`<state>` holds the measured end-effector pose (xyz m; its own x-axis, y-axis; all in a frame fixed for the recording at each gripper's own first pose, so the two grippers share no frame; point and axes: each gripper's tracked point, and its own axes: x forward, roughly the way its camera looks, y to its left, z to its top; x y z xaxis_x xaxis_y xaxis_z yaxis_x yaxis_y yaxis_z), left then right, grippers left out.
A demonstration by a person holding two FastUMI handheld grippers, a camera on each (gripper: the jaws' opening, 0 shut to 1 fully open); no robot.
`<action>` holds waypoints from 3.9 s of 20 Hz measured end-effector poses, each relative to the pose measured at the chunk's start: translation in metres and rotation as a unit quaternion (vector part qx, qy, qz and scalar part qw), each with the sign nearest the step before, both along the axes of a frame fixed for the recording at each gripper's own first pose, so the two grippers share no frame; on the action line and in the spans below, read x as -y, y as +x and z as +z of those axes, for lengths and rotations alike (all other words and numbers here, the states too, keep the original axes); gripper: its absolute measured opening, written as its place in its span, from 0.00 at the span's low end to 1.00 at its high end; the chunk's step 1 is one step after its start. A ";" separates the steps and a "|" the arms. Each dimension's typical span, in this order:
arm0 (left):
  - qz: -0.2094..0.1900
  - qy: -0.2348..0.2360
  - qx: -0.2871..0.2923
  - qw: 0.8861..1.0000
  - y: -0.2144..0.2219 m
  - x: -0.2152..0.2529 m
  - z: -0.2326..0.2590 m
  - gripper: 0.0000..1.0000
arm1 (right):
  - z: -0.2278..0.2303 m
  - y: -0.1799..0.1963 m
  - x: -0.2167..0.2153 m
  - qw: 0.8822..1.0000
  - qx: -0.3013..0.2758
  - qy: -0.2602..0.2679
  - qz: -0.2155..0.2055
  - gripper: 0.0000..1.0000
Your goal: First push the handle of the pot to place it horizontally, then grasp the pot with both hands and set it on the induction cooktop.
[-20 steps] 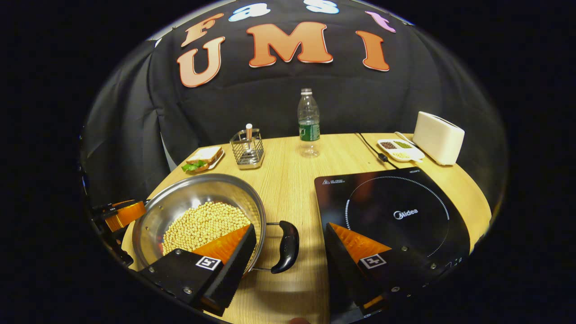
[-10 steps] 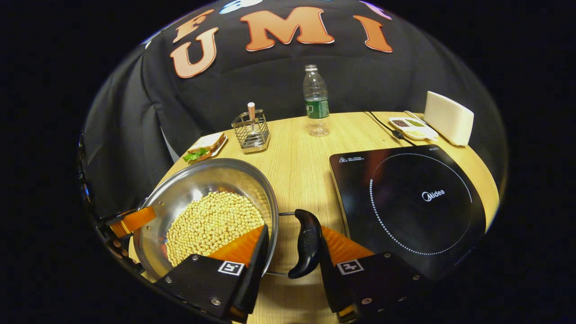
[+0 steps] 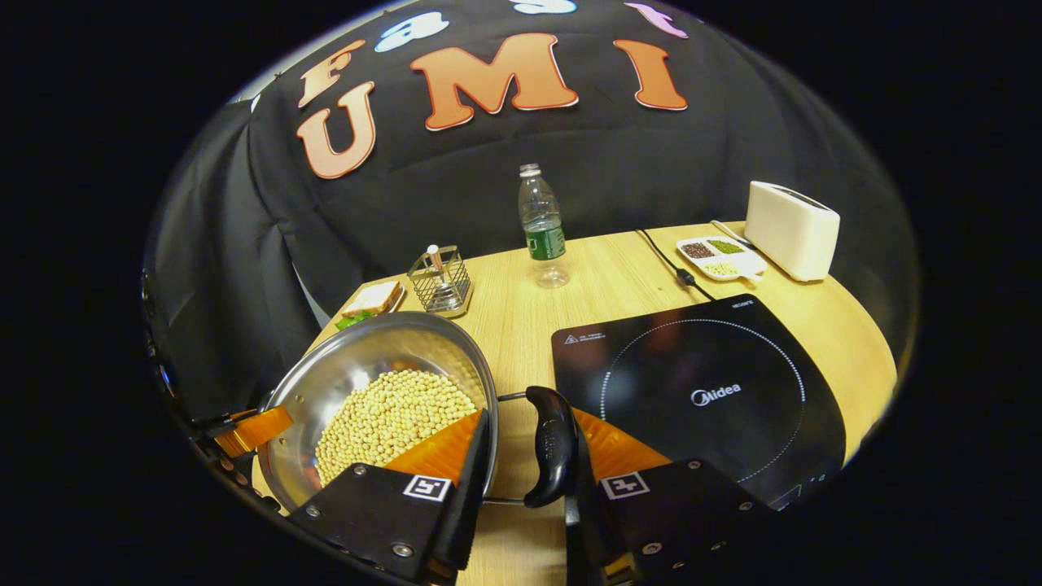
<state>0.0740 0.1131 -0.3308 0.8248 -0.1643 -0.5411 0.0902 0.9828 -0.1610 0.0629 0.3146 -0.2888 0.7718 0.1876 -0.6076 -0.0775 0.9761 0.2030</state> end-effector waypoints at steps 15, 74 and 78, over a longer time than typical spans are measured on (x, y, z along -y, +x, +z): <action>-0.045 0.018 0.029 0.998 -0.005 0.122 0.069 0.54 | 0.046 -0.010 0.119 0.998 0.028 0.030 -0.043 0.52; 0.074 0.076 0.309 0.945 -0.062 0.120 0.365 0.90 | 0.293 -0.050 0.334 0.949 0.294 -0.055 -0.098 0.95; 0.067 0.064 0.309 0.946 -0.075 0.123 0.367 0.90 | 0.298 -0.059 0.336 0.947 0.301 -0.052 -0.099 0.95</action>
